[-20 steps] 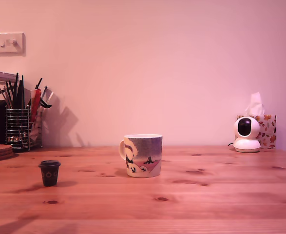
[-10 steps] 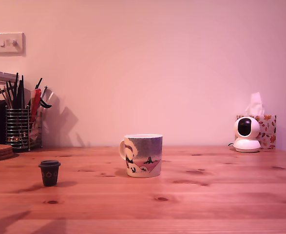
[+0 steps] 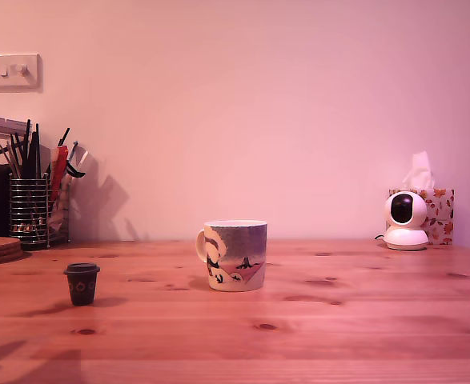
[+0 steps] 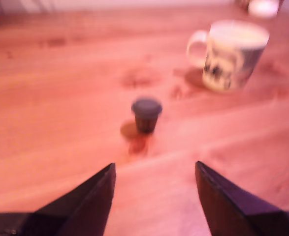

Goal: Pick up the coffee capsules on the table and drop them inside the coffee cup

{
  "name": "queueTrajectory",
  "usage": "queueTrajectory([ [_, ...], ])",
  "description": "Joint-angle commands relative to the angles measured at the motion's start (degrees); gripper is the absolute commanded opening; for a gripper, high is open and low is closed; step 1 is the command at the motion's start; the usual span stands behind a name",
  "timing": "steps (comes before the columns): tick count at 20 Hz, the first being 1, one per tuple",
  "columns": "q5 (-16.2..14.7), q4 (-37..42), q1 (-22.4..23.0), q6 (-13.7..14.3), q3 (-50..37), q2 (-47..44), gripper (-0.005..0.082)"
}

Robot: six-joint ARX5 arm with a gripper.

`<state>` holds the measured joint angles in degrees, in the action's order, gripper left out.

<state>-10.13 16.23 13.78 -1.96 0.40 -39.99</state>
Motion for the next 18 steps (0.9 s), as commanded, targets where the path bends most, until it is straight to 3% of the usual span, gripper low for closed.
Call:
queueTrajectory([
  [1,0.1,3.4,0.2,1.0,-1.8,-2.4,0.0468],
  [4,0.1,7.4,0.2,3.3,-1.8,-7.3,0.0471],
  [6,0.1,9.6,0.2,5.3,-1.8,-10.3,0.0521],
  [18,-0.1,28.9,0.1,5.5,-1.1,-29.1,0.0521],
])
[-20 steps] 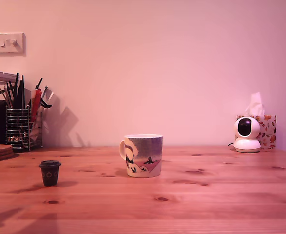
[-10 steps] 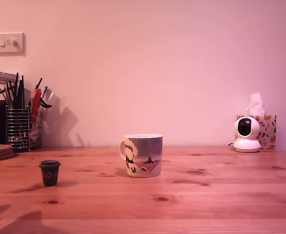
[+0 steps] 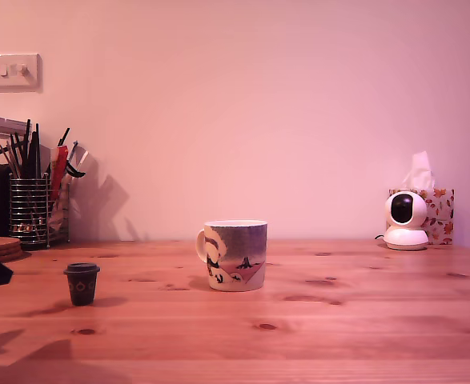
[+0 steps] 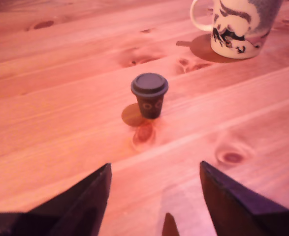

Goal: Pick up the coffee capsules on the table and drop them inside the coffee cup

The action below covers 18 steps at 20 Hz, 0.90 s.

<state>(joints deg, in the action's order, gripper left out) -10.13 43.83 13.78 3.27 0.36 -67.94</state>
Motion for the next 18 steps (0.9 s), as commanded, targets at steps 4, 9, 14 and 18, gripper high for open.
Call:
queueTrajectory([
  [4,-1.7,4.9,0.1,1.2,2.4,-9.8,0.0521],
  [9,-2.1,6.5,0.1,1.7,7.1,-18.6,0.0521],
  [14,-3.1,7.6,0.1,1.7,12.9,-26.3,0.0521],
  [18,-3.3,7.6,0.1,1.7,17.3,-31.4,0.0521],
])
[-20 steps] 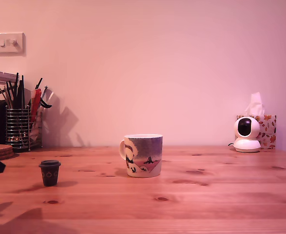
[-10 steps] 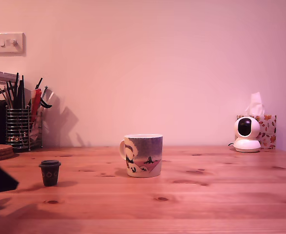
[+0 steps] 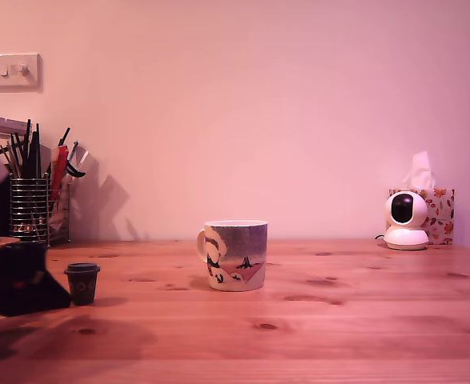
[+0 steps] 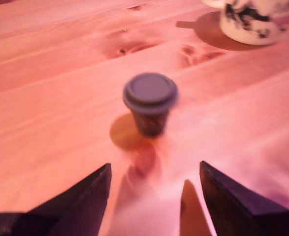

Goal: Pick up the coffee capsules on the table and drop them inside the coffee cup

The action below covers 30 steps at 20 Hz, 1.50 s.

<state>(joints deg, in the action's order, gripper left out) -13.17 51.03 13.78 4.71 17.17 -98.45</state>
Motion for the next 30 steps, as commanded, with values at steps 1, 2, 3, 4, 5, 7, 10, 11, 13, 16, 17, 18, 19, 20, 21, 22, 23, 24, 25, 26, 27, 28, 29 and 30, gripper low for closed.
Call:
queueTrajectory([
  [1,-0.3,0.4,0.1,0.3,1.4,-1.7,0.0521],
  [2,-0.3,0.4,0.1,0.3,2.3,-2.5,0.0521],
  [3,-0.3,0.5,-0.1,0.3,3.1,-3.2,0.0521],
  [4,-0.3,0.4,-0.2,0.3,3.8,-3.8,0.0521],
  [5,-0.6,0.4,-0.4,0.3,4.7,-4.4,0.0521],
  [7,-1.6,0.3,-0.7,0.3,6.3,-5.4,0.0521],
  [10,-2.6,-0.4,-0.7,0.8,8.5,-6.5,0.0521],
  [11,-3.5,-0.5,-0.7,1.0,9.3,-7.1,0.0521],
  [13,-4.5,-1.2,-0.7,1.6,10.7,-8.2,0.0521],
  [16,-4.6,-2.4,-0.7,1.8,11.5,-8.9,0.0521],
  [17,-4.6,-2.5,-0.8,1.9,11.5,-8.9,0.0521],
  [18,-4.6,-2.6,-0.9,2.3,11.5,-8.9,0.0520],
  [19,-4.6,-3.1,-0.9,2.6,11.7,-8.9,0.0520],
  [20,-4.9,-3.5,-0.9,3.5,11.8,-8.9,0.0518],
  [21,-4.9,-3.5,-0.9,3.5,11.9,-8.9,0.0518],
  [22,-5.3,-3.5,-0.9,3.5,11.9,-8.9,0.0518],
  [23,-5.3,-3.6,-0.9,3.5,11.9,-8.9,0.0517],
  [24,-5.4,-3.8,-0.9,3.8,11.9,-8.9,0.0517],
  [25,-5.4,-4.3,-0.9,4.3,11.9,-8.9,0.0516],
  [26,-5.4,-4.8,-0.9,4.8,11.9,-8.9,0.0512],
  [27,-5.4,-5.0,-0.9,4.8,11.9,-8.9,0.0498],
  [28,-5.4,-5.2,-0.9,4.8,11.9,-8.9,0.0448],
  [29,-5.4,-5.2,-0.9,4.8,11.9,-8.9,0.0382],
  [30,-5.4,-5.1,-0.9,4.8,11.9,-8.9,0.0296],
])
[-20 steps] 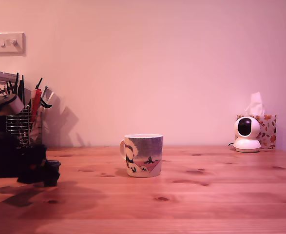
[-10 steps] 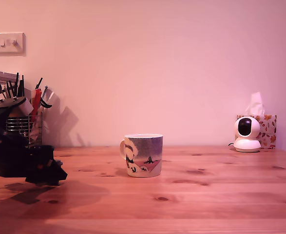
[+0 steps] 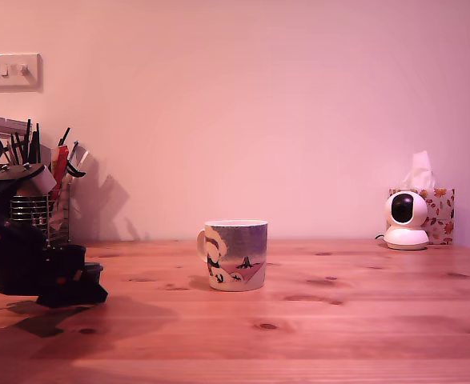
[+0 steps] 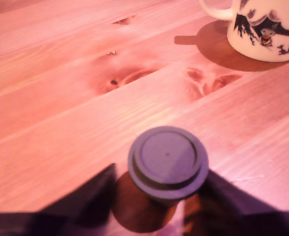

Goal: Pick up the coffee capsules on the table and drop them inside the coffee cup

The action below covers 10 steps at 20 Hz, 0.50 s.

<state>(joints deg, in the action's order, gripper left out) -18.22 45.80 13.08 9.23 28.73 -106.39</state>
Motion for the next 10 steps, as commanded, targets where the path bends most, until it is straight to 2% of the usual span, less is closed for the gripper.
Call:
queueTrajectory([
  [1,-0.4,0.1,-0.2,0.3,0.3,-0.9,0.0221],
  [3,-0.4,0.2,-0.2,0.3,0.3,-0.9,0.0145],
  [7,-0.4,1.0,-0.2,1.7,0.4,-0.9,0.0144],
  [10,-0.4,1.2,-0.2,1.7,0.4,-0.9,0.0144],
])
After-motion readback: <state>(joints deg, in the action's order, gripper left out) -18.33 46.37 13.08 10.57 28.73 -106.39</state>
